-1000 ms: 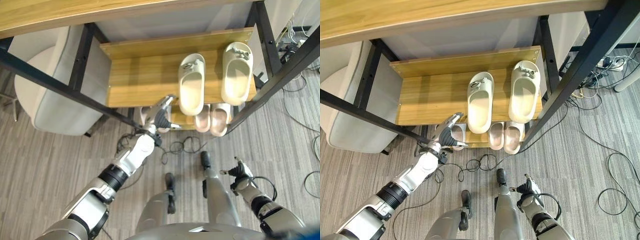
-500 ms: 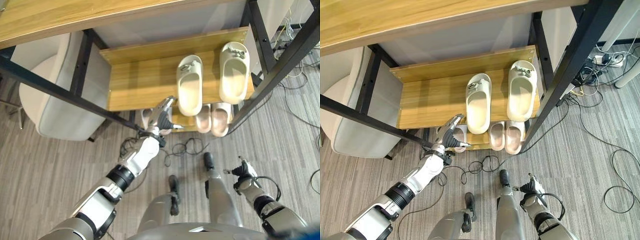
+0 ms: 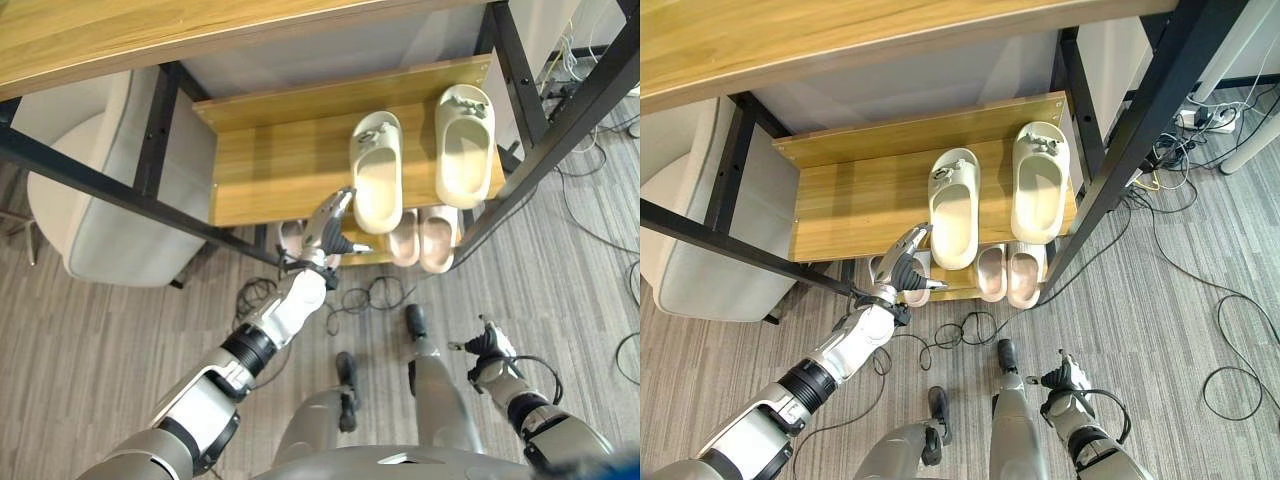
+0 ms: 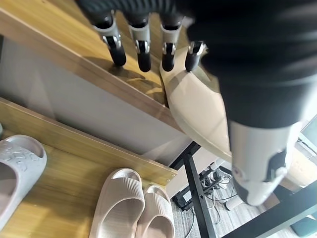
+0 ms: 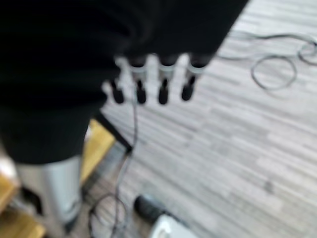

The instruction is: Arrange the slippers neatly on the shoe rack.

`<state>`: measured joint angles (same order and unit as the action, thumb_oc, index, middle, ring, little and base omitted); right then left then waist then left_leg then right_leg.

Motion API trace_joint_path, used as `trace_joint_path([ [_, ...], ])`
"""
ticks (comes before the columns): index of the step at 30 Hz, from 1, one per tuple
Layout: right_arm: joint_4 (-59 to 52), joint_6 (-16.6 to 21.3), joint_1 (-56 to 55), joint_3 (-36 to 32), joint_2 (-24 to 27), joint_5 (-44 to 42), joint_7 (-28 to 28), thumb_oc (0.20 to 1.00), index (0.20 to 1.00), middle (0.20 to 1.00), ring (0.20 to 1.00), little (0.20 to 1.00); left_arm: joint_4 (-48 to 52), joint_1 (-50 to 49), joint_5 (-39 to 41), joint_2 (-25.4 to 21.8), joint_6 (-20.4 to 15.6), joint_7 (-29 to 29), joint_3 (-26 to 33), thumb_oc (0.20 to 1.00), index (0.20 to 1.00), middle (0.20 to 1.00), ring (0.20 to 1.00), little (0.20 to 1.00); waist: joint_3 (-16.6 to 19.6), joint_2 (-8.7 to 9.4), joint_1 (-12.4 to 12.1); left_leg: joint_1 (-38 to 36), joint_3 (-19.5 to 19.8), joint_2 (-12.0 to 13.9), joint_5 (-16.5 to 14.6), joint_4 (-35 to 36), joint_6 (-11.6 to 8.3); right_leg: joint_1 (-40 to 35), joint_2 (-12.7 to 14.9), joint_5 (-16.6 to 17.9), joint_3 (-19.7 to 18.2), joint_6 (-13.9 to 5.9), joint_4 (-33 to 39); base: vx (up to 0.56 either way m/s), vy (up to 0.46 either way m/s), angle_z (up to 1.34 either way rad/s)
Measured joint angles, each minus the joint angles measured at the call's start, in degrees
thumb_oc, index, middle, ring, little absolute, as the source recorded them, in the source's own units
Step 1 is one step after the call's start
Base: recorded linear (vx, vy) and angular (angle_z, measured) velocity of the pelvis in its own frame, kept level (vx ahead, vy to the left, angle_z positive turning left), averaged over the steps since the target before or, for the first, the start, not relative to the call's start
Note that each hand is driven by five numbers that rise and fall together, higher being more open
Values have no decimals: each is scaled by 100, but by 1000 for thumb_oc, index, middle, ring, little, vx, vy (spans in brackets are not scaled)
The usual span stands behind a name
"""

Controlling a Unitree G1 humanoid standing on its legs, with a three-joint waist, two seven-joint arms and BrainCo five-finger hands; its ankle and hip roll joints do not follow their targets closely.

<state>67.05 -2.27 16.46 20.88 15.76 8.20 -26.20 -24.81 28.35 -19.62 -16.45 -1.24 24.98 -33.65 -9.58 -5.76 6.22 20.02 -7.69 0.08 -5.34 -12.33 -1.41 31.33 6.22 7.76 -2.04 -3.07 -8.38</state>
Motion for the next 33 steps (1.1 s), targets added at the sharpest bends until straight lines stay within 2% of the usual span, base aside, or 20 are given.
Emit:
trace_joint_path([
  [9, 26, 0, -46, 10, -9, -2, -22, 1000, 1000, 1000, 1000, 1000, -3, 267, 24, 46, 58, 0, -39, 1000, 1000, 1000, 1000, 1000, 10, 18, 58, 21, 9, -2, -14, -84, -1, -10, 8, -18, 3, 22, 3, 0, 0, 0],
  [13, 32, 0, -51, 22, -14, -3, -39, 1000, 1000, 1000, 1000, 1000, -38, 458, 24, 65, 84, 14, -225, 1000, 1000, 1000, 1000, 1000, 9, 20, 74, 57, -24, -4, -14, -83, 1, 37, 13, -27, -6, 5, 42, -8, -5, -5],
  [24, 44, 0, -36, 34, 5, -9, -77, 1000, 1000, 1000, 1000, 1000, -672, 853, -110, 384, 115, 376, -402, 1000, 1000, 1000, 1000, 1000, 17, 14, 67, 120, -125, 1, -104, -146, 19, 175, 24, -15, -13, -31, -77, -3, -5, -5],
  [28, 137, 6, 24, 104, -6, -11, -108, 1000, 1000, 1000, 1000, 1000, -987, 1037, -240, 517, 224, 461, -474, 1000, 1000, 1000, 1000, 1000, 159, 6, 73, 254, -136, -1, -154, -252, 36, 262, 35, -27, -24, -14, -79, 0, 0, 0],
  [33, 236, 9, 121, 236, -6, -13, -113, 1000, 1000, 1000, 1000, 1000, -1037, 1132, -241, 602, 330, 504, -471, 1000, 1000, 1000, 1000, 1000, 163, 8, 87, 308, -142, -3, -172, -309, 43, 317, 42, -28, -29, -15, -141, 0, 0, 0],
])
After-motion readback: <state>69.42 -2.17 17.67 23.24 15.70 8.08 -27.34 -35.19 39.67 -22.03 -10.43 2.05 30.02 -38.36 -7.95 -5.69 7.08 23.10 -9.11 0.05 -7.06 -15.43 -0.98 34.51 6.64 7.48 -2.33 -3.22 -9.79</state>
